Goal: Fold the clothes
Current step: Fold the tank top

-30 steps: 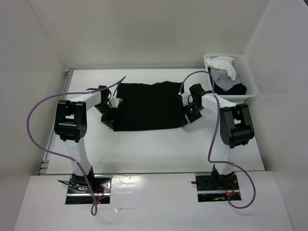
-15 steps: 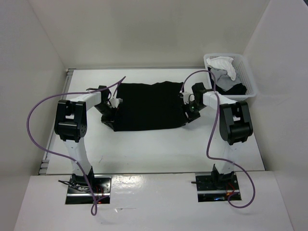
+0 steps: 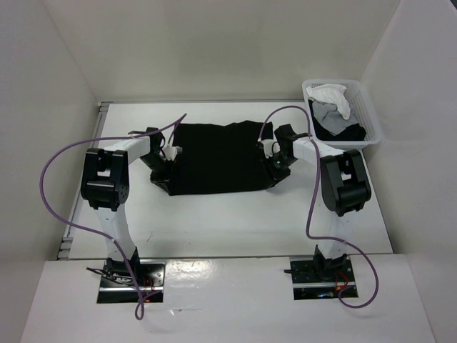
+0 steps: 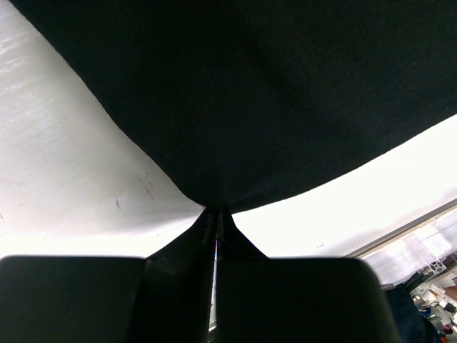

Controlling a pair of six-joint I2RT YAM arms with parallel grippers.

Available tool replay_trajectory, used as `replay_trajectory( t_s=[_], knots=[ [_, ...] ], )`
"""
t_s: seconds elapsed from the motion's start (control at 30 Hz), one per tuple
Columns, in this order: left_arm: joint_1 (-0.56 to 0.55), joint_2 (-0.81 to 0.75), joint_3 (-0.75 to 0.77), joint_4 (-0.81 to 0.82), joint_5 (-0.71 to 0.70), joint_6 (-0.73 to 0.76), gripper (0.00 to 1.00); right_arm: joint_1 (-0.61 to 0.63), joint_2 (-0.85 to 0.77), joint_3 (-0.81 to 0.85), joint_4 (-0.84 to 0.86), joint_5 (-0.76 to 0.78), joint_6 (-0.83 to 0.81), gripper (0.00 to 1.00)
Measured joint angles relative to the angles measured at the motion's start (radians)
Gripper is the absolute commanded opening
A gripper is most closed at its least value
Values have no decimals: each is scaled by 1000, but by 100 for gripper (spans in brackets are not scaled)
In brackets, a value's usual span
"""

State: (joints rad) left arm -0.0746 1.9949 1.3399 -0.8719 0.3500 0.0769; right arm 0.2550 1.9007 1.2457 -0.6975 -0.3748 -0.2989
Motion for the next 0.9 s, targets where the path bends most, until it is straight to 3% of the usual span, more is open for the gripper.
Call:
replay_trajectory(
  t_s=[0.2,0.47,0.7,0.9],
  knots=[
    [0,0,0,0,2,1,0,0,7,5,4,15,14,42],
    [0,3,0,-3,9,2,0,0,19,6,15,39,33,1],
    [-6,2,5,-9,20,19,0,1,20,29,0,66,40,0],
    [-9,-76,72,-27,20,27,0,3,-18,143,-36,126,35,0]
  ],
)
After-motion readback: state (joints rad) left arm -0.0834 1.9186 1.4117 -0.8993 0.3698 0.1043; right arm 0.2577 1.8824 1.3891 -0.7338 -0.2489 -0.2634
